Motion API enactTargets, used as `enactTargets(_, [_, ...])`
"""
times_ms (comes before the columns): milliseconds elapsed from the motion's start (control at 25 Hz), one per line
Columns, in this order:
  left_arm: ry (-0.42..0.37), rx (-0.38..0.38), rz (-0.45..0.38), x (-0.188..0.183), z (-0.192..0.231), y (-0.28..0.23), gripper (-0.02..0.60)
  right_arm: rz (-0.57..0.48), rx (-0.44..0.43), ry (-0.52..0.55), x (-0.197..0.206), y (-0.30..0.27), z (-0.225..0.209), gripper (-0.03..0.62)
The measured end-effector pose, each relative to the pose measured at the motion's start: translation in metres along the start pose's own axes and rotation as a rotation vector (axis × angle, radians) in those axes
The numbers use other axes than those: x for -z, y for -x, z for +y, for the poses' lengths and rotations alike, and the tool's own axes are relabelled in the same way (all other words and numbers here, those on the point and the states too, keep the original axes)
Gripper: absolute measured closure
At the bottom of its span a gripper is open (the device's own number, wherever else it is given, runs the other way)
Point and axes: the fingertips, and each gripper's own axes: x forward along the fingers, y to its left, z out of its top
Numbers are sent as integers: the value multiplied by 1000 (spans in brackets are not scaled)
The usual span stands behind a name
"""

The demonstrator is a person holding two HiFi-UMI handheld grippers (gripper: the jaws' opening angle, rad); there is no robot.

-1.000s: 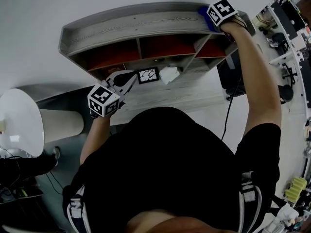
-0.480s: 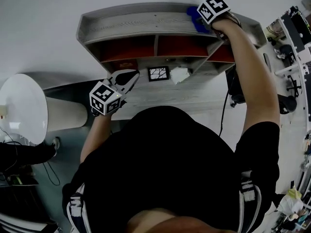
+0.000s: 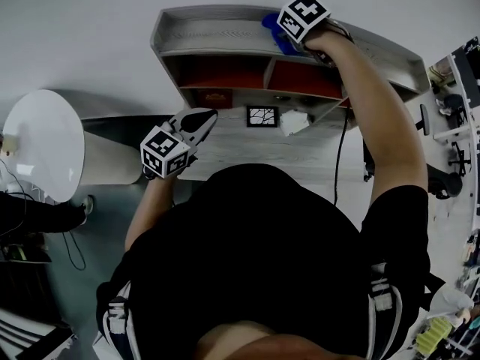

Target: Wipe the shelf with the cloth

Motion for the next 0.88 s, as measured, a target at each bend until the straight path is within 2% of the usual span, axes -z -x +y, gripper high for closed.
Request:
enactTargets(400, [19, -63, 8, 9, 15, 37, 565, -34, -92, 99, -79, -30, 69, 511])
enactTargets(560, [20, -87, 6, 9, 20, 52, 565, -64, -102, 144, -109, -41, 96, 511])
enactTargets(880, [32, -116, 12, 16, 27, 75, 565, -94, -155, 172, -149, -57, 139, 511])
